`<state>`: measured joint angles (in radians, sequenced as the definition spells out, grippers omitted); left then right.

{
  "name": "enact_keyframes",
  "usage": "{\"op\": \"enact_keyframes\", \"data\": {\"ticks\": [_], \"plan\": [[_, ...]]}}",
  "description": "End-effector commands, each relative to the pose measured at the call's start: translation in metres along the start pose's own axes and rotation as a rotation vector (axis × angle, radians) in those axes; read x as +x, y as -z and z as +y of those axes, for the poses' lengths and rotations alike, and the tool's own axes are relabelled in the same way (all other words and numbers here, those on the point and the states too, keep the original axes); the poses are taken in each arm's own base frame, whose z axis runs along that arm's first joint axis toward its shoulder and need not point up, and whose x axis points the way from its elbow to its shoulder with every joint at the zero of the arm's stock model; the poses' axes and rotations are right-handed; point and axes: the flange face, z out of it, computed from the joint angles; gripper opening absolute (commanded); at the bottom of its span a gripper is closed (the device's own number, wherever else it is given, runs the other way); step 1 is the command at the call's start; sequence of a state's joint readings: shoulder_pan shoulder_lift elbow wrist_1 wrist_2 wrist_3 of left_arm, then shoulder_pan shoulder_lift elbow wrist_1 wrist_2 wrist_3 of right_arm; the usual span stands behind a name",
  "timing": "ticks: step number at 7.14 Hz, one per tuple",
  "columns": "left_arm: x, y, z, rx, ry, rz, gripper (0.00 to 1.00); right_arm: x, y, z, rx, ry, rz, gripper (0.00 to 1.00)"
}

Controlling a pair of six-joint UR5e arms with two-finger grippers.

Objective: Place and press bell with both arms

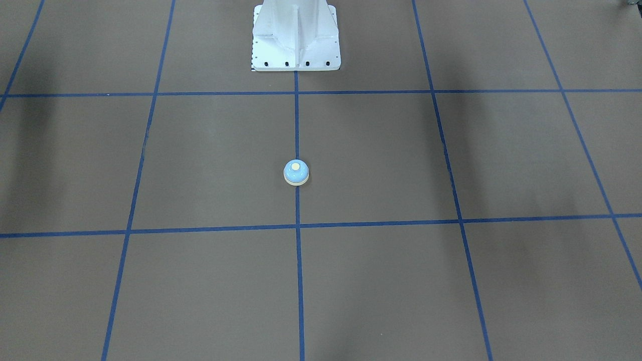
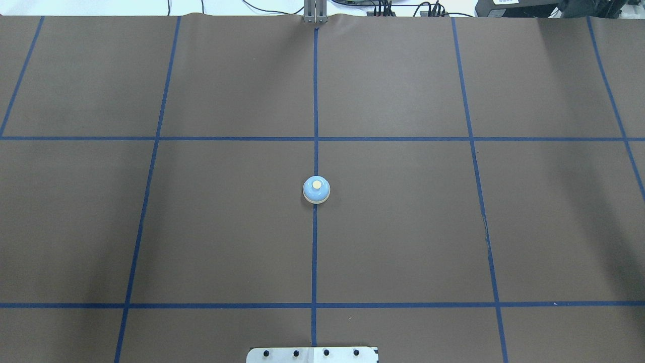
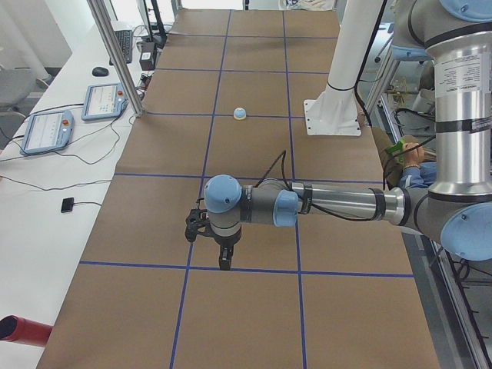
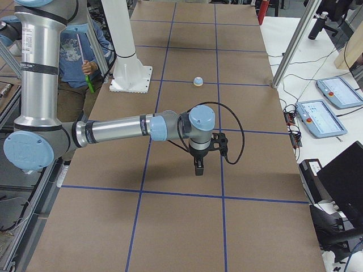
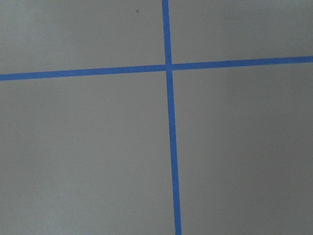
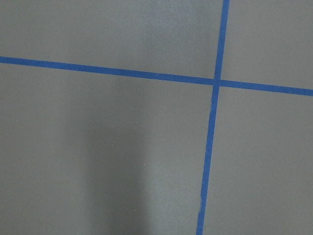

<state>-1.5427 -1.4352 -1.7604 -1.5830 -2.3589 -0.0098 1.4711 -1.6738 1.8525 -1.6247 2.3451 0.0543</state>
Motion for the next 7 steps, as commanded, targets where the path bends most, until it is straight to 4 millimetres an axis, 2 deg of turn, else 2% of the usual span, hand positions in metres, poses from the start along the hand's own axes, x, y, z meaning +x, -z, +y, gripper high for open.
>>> {"op": "enact_keyframes", "data": {"ticks": [1,2,4,7], "plan": [[-0.0019,-0.0018,-0.0016,0.0,-0.007,-0.007,1.0,-0.0077,0.0008,-0.0114,0.007,0.017,0.004,1.0],[0.001,-0.0001,-0.0055,0.005,-0.013,-0.006,1.0,-0.0105,0.0027,-0.0185,0.011,0.018,0.001,1.0],[0.008,0.006,-0.0086,0.017,-0.019,0.002,1.0,-0.0124,0.0045,-0.0186,0.014,0.021,-0.012,1.0],[0.0056,0.0048,-0.0074,0.013,-0.014,0.001,1.0,-0.0116,0.0046,-0.0187,0.016,0.022,-0.003,1.0]]}}
